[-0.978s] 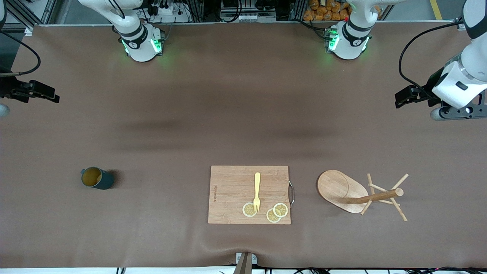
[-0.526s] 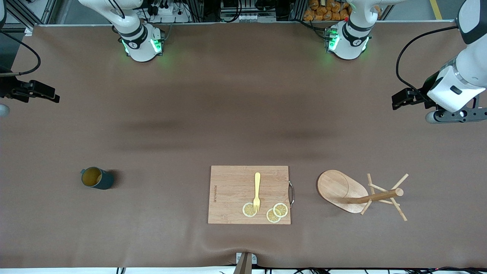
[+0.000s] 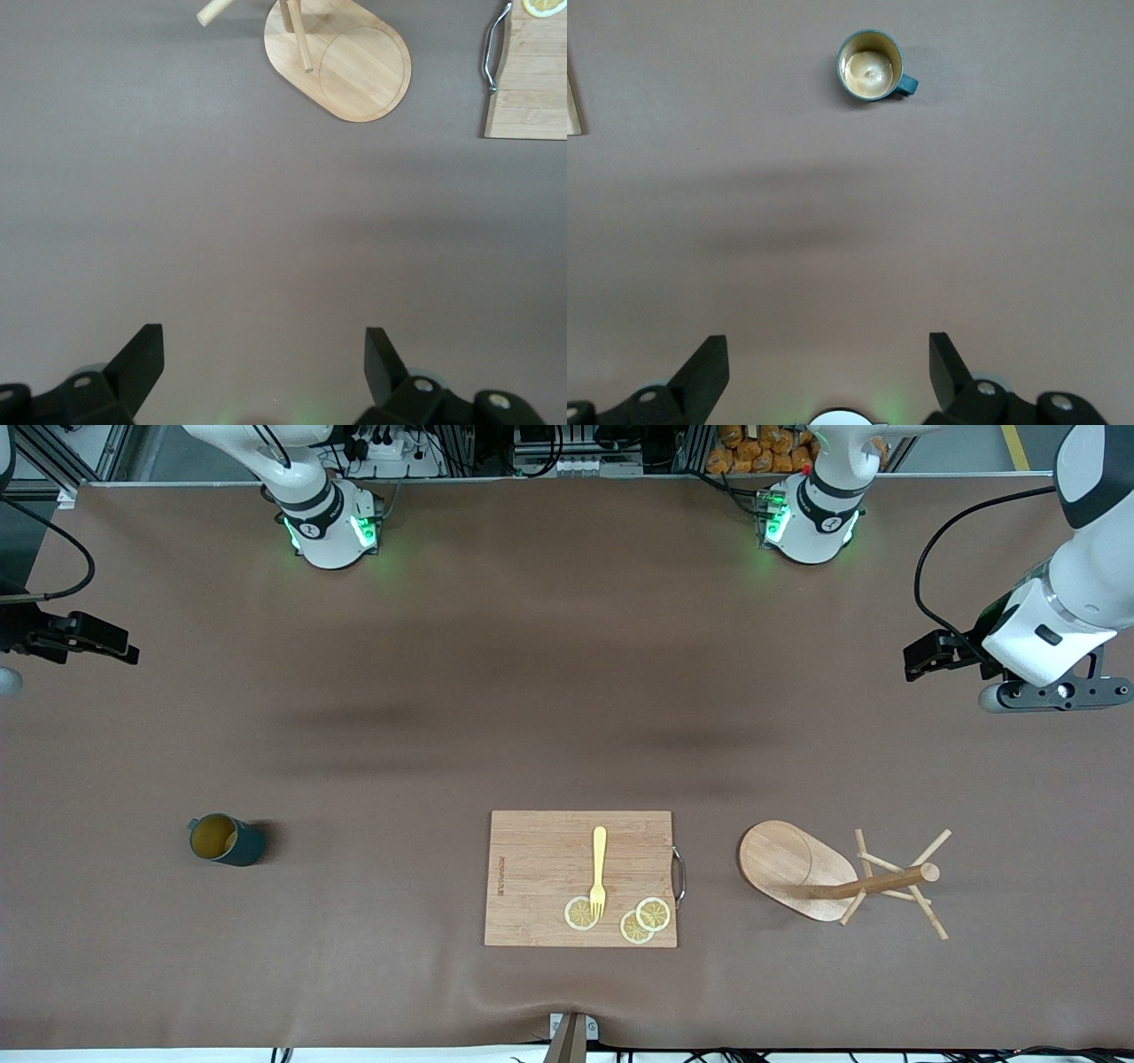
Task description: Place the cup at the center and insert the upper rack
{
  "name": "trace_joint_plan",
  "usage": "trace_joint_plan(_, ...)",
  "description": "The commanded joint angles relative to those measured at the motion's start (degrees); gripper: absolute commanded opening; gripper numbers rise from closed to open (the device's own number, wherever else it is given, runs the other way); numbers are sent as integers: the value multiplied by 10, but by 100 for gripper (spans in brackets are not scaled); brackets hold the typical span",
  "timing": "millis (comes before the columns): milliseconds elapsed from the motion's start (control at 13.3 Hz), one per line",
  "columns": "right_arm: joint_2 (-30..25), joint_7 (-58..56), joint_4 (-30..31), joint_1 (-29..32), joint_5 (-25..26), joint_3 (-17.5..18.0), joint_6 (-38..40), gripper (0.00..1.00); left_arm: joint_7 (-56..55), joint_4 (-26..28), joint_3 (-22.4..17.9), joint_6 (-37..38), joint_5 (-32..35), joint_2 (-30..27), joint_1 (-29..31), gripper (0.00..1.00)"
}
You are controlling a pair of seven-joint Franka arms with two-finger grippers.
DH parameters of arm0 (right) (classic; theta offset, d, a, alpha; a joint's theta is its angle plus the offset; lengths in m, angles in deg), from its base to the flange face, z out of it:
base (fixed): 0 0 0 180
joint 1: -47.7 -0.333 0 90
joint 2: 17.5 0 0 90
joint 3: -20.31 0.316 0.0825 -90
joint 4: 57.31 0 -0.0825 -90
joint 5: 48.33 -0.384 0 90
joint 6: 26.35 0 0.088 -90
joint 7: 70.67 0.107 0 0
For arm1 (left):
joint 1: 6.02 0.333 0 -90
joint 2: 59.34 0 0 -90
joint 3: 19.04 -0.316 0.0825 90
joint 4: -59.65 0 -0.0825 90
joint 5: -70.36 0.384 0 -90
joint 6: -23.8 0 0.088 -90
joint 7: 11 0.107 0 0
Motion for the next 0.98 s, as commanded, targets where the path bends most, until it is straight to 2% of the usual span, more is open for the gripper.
trace_joint_plan(0, -12, 11, 8, -2, 2, 0, 3, 100, -6, -8, 3, 0, -8, 1, 2, 100)
trace_joint_plan(903, -11, 11, 8, -3, 4, 0, 0, 100, -1, -15, 1, -15, -12, 17, 4, 100)
